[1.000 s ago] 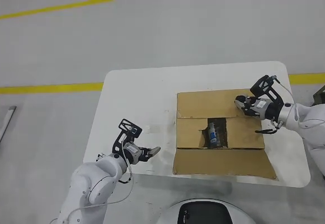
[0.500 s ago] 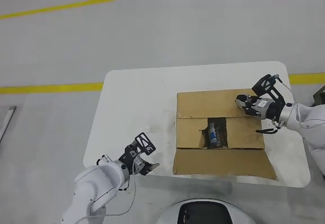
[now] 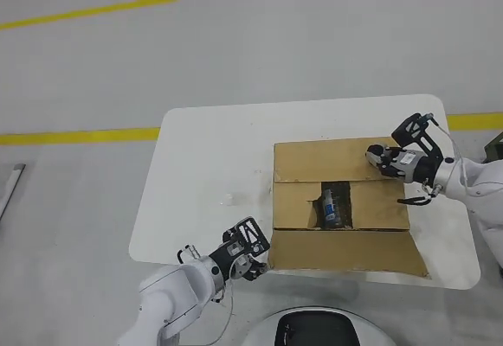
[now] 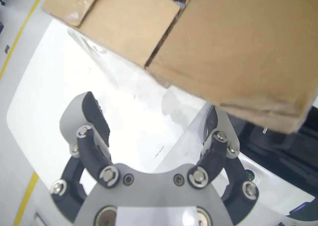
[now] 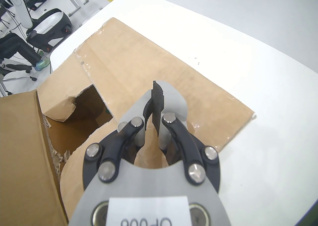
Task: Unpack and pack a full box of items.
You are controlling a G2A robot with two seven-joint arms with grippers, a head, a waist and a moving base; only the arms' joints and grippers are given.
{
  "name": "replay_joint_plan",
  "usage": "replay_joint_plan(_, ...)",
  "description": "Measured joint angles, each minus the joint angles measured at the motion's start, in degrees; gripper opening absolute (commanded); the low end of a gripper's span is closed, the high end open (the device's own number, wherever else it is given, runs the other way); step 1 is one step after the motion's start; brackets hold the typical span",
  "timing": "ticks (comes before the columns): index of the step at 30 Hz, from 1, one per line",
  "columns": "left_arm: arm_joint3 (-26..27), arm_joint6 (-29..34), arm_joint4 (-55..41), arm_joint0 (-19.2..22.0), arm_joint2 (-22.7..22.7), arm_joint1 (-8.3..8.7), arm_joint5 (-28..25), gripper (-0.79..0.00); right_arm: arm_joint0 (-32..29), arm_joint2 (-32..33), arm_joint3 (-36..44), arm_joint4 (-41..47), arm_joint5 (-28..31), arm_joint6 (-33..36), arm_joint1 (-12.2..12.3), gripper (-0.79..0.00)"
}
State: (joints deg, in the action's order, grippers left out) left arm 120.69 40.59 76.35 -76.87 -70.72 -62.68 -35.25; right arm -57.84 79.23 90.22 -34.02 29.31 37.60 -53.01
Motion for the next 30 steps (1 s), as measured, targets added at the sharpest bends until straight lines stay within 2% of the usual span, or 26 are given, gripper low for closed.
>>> replay_joint_plan(9,-3.6,0.7,-1.6,9.3,3.1,-0.97,4.0,0.0,0.2,2.8,-0.4,1.6,-1.3,-1.9,0.3,-0.785)
replay_joint_plan(16,-6.4,-0.6,-5.0,15.3,6.0,-1.97,6.9,0.0,-0.5,9.1,1.4,-0.9,-3.3,-5.3,1.1,-0.785)
replay_joint_plan(23,-12.9,-1.7,-7.8,20.9,10.0,-3.59,14.5,0.0,-4.0,13.0,4.0,-3.7,-6.9,-10.8,1.3,-0.785)
replay_joint_plan(30,-17.2,-0.5,-3.4,23.6,13.3,-4.38,17.0,0.0,-7.5,13.7,7.4,-2.8,-8.1,-15.2,1.1,-0.785)
